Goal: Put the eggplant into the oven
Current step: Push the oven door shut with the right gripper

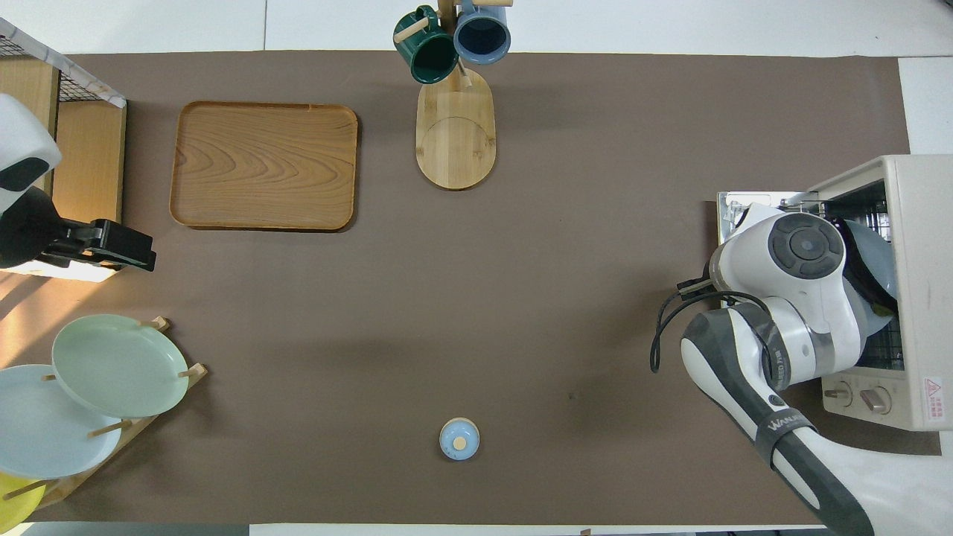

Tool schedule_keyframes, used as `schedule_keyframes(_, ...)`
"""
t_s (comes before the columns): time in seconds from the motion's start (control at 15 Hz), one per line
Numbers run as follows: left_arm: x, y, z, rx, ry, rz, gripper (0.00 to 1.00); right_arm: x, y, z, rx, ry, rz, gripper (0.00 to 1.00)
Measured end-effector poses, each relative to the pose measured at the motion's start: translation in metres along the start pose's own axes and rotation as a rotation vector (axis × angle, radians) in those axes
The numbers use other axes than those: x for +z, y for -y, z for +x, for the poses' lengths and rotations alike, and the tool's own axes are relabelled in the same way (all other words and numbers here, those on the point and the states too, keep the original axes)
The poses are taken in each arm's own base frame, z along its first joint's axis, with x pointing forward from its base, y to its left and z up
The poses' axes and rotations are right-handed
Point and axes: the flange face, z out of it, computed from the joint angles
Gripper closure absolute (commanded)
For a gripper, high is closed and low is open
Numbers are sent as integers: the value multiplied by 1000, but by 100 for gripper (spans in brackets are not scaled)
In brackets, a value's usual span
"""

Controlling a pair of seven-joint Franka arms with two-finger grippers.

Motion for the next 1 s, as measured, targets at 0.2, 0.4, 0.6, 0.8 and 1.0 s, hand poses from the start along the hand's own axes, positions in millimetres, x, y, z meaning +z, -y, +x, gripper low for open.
schedule_keyframes(0.2, 0, 0, 0, 0, 0, 0, 0, 1, 5, -1, -68, 16, -58, 100)
schedule_keyframes(0.4, 0, 0, 0, 0, 0, 0, 0, -1, 10, 0, -114, 28, -95, 100)
schedule_keyframes(0.6, 0, 0, 0, 0, 0, 0, 0, -30, 12, 11, -169, 108, -152, 100)
schedule_keyframes(0.8, 0, 0, 0, -1, 0, 0, 0, -85, -18, 15, -215, 159, -172, 100)
schedule_keyframes(1.0, 0, 0, 0, -1, 0, 0, 0, -128, -74, -8, -225, 157, -177, 100)
